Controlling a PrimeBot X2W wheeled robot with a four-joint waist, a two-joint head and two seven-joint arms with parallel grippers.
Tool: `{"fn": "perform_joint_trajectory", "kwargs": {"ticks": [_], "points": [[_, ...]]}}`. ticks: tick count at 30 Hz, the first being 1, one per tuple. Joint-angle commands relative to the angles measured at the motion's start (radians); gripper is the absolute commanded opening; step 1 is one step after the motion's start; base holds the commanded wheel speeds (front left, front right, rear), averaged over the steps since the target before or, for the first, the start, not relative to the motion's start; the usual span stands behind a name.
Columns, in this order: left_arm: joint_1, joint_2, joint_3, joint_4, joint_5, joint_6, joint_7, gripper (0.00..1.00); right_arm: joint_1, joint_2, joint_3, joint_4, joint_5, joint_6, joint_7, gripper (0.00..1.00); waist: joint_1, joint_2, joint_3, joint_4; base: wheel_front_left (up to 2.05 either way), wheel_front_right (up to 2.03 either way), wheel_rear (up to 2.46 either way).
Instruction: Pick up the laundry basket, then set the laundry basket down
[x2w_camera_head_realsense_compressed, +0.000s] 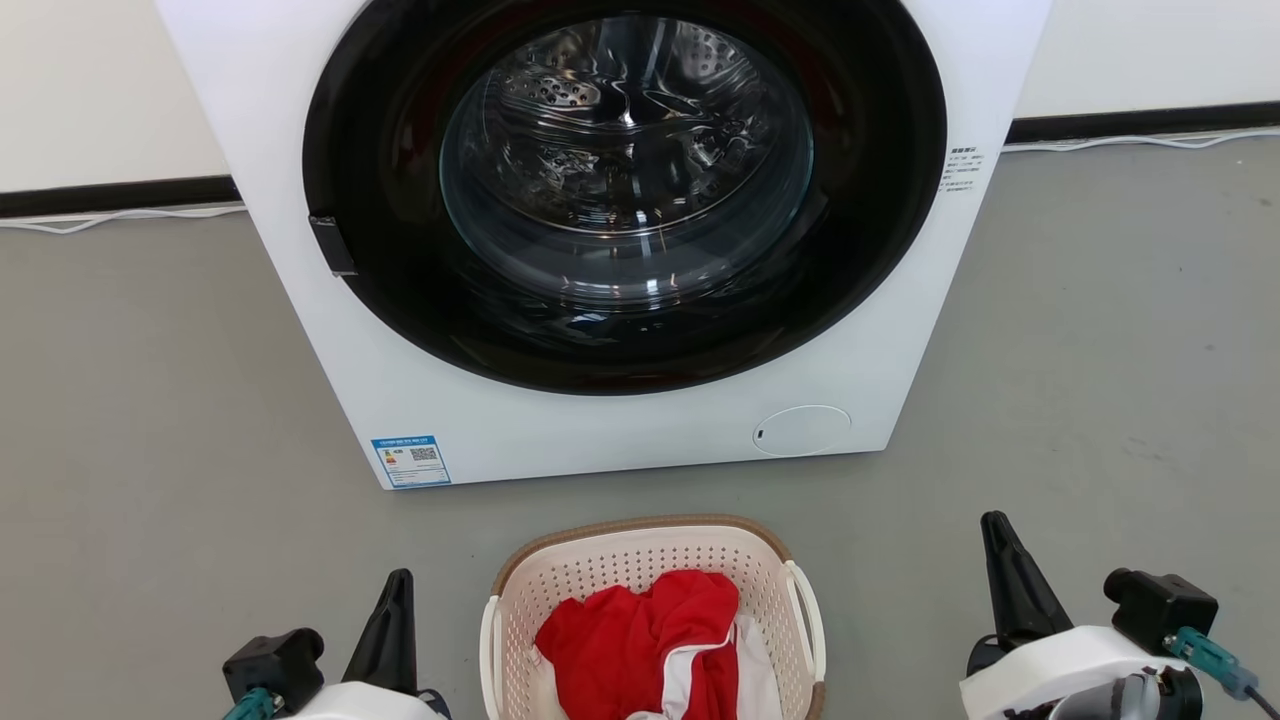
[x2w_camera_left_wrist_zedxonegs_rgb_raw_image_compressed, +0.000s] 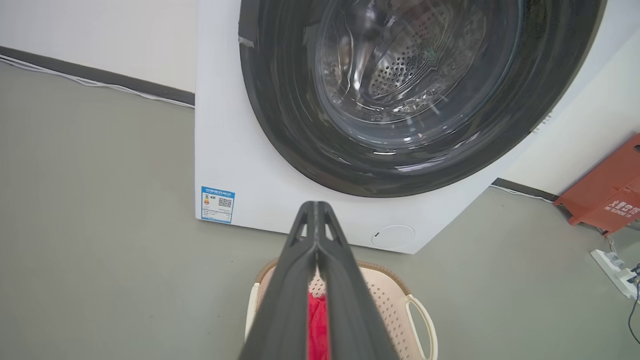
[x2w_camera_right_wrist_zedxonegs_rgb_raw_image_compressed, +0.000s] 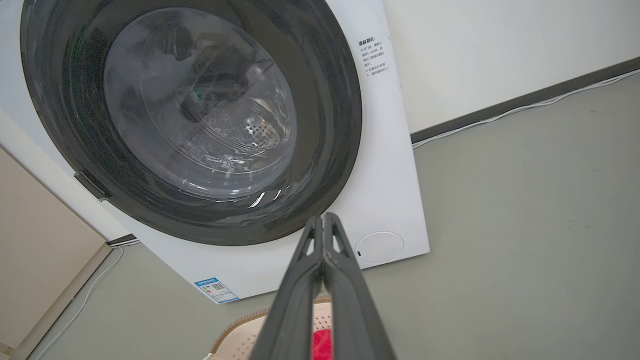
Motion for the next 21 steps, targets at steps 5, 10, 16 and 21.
{"fn": "perform_joint_trajectory", "kwargs": {"ticks": [5, 10, 16, 21], "points": [[-0.038, 0.004, 0.017, -0.032, -0.075, -0.012, 0.016, 0.0, -0.031, -0.005, -0.012, -0.035, 0.071, 0.001, 0.021, 0.0, -0.0004, 0.0, -0.001, 0.003, 0.0, 0.0, 0.0], [-0.041, 0.005, 0.023, -0.033, -0.118, -0.015, 0.028, 0.0, -0.031, -0.003, -0.017, -0.04, 0.112, 0.001, 0.032, 0.0, -0.0004, 0.0, -0.001, 0.005, 0.0, 0.0, 0.0], [-0.045, 0.005, 0.032, -0.036, -0.18, -0.02, 0.045, 0.0, -0.03, 0.0, -0.025, -0.047, 0.174, 0.002, 0.049, 0.0, -0.0004, 0.0, -0.002, 0.008, 0.0, 0.0, 0.0], [-0.049, 0.006, 0.04, -0.038, -0.233, -0.024, 0.06, 0.0, -0.03, 0.002, -0.031, -0.053, 0.226, 0.002, 0.064, 0.0, -0.0004, 0.0, -0.003, 0.01, 0.0, 0.0, 0.0]]}}
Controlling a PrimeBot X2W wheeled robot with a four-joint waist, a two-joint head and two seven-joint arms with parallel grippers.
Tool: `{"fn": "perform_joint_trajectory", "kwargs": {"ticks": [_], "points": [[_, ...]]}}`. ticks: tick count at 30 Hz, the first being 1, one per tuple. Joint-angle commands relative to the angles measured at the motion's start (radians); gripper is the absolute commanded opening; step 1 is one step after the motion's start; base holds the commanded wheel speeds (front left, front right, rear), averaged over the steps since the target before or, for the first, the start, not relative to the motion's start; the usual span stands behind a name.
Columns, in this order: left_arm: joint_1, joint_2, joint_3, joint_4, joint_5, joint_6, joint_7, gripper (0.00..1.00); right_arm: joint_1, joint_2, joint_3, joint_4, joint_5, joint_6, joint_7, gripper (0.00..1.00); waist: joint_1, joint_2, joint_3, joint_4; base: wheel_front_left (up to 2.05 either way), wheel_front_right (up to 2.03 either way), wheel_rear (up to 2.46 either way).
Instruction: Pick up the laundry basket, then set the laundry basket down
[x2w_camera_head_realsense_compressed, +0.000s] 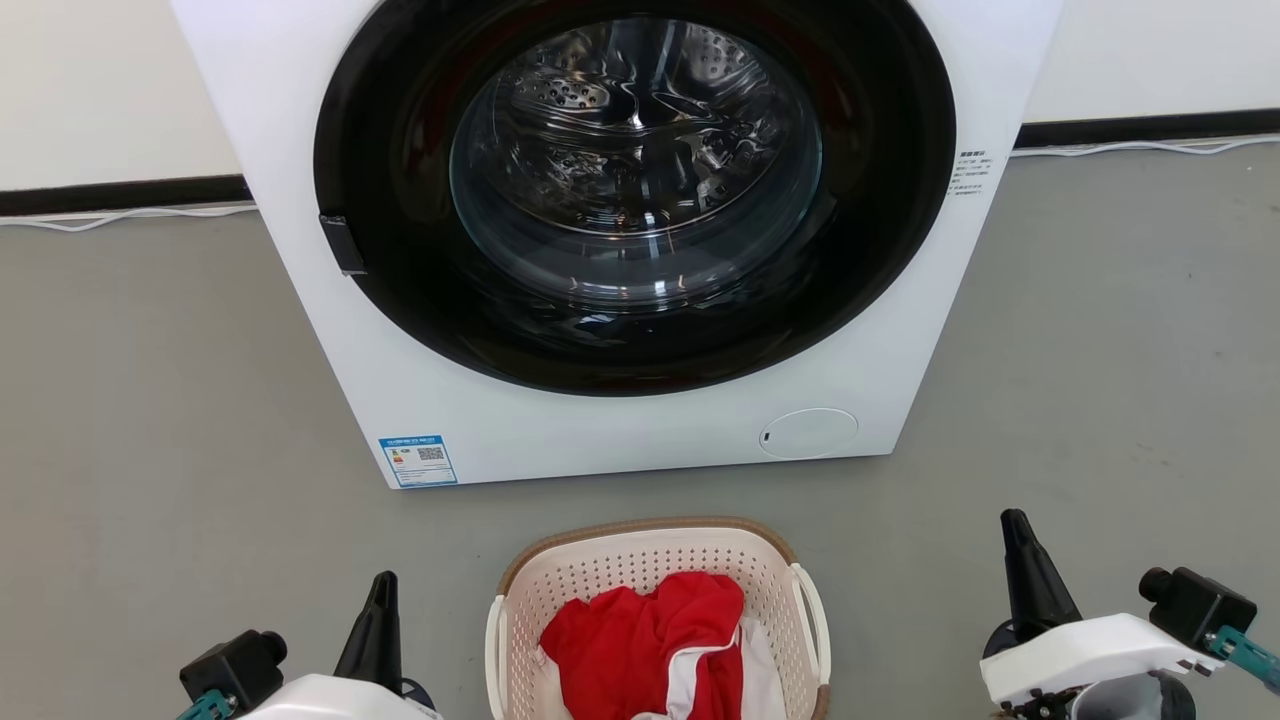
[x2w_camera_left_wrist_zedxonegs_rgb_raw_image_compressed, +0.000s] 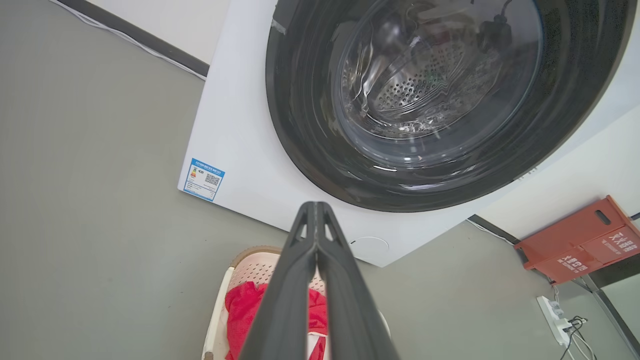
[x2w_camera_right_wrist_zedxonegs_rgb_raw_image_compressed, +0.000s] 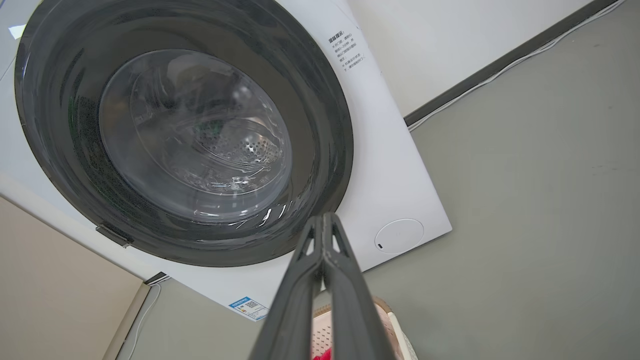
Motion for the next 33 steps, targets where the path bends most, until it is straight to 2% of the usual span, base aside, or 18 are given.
{"fn": "perform_joint_trajectory", "kwargs": {"ticks": [1, 33], "points": [[-0.048, 0.006, 0.016, -0.03, -0.03, -0.013, 0.007, 0.0, -0.03, -0.004, -0.002, -0.034, 0.032, 0.002, 0.012, 0.0, -0.0002, 0.0, 0.0, 0.001, 0.0, 0.0, 0.0], [-0.071, 0.009, 0.063, -0.042, -0.356, -0.038, 0.099, 0.0, -0.028, 0.009, -0.042, -0.072, 0.351, 0.004, 0.102, 0.0, -0.0002, 0.0, -0.006, 0.016, 0.0, 0.0, 0.0]]}}
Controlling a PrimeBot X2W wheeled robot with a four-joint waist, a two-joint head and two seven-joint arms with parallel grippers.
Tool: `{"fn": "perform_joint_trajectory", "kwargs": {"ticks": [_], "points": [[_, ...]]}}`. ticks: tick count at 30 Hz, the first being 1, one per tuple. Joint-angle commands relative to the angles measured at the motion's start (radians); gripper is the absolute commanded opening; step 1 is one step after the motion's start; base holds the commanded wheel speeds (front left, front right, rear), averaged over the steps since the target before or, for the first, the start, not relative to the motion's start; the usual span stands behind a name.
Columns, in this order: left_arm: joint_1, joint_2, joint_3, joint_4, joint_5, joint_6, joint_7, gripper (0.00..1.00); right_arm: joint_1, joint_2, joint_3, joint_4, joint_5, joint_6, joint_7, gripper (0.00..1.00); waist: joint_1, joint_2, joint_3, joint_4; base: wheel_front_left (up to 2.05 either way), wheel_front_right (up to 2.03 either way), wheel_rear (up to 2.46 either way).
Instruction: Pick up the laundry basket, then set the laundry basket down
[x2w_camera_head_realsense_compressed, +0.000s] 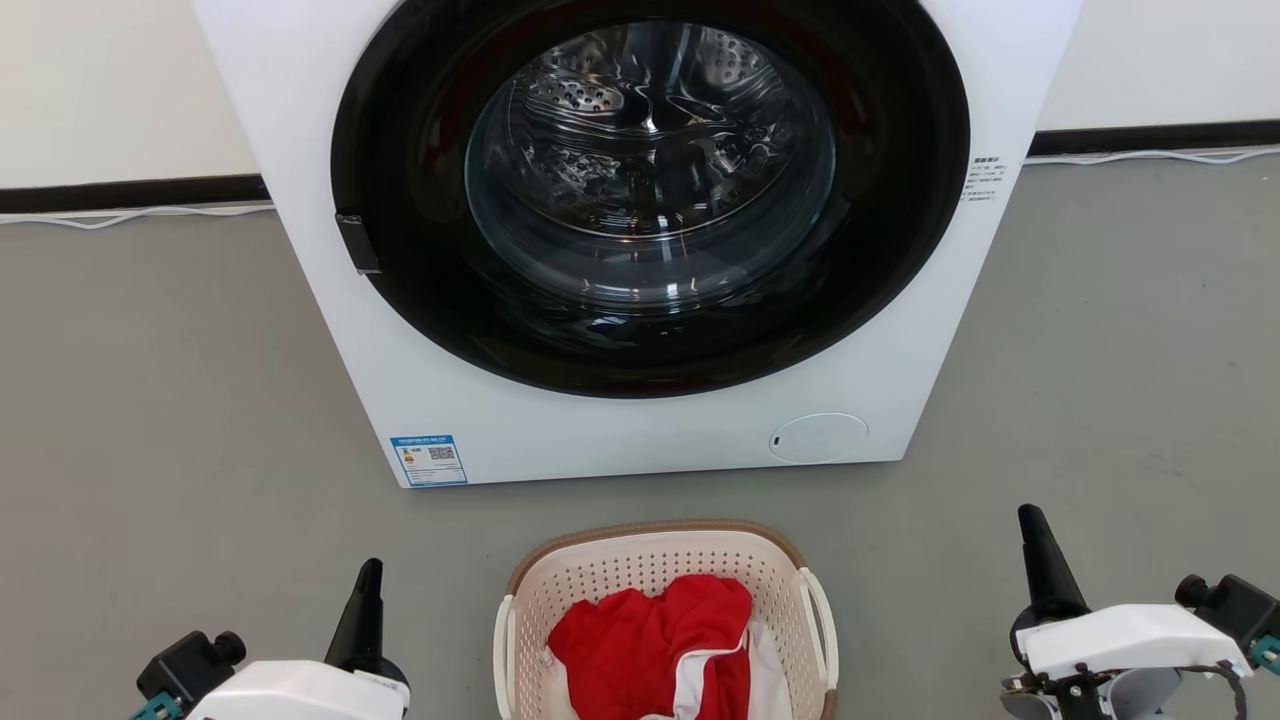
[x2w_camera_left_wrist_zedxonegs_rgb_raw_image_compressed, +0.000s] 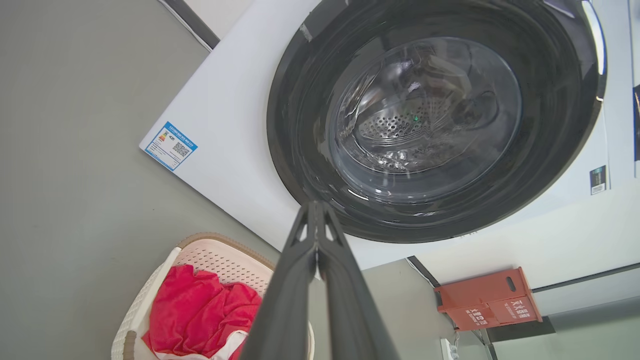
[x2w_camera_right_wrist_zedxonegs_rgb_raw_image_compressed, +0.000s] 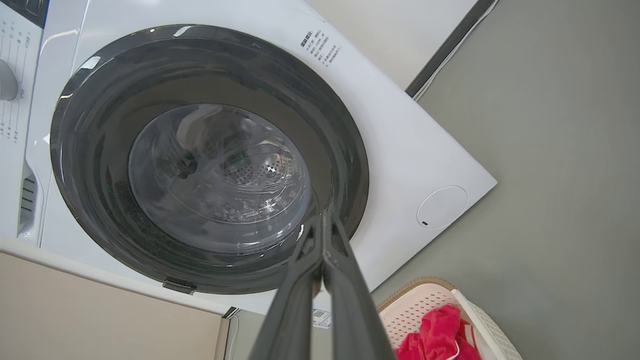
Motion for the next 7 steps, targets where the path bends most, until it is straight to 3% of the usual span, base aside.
{"fn": "perform_joint_trajectory", "kwargs": {"ticks": [1, 7], "points": [[-0.052, 0.009, 0.022, -0.029, -0.028, -0.011, 0.008, 0.0, -0.028, -0.004, 0.003, -0.034, 0.026, 0.004, 0.01, 0.0, -0.0001, -0.0001, 0.0, 0.0, 0.0, 0.0, 0.0], [-0.057, 0.009, 0.031, -0.032, -0.091, -0.016, 0.026, 0.0, -0.028, -0.001, -0.005, -0.042, 0.087, 0.004, 0.027, 0.0, -0.0001, -0.0001, -0.001, 0.004, 0.0, 0.0, 0.0]]}}
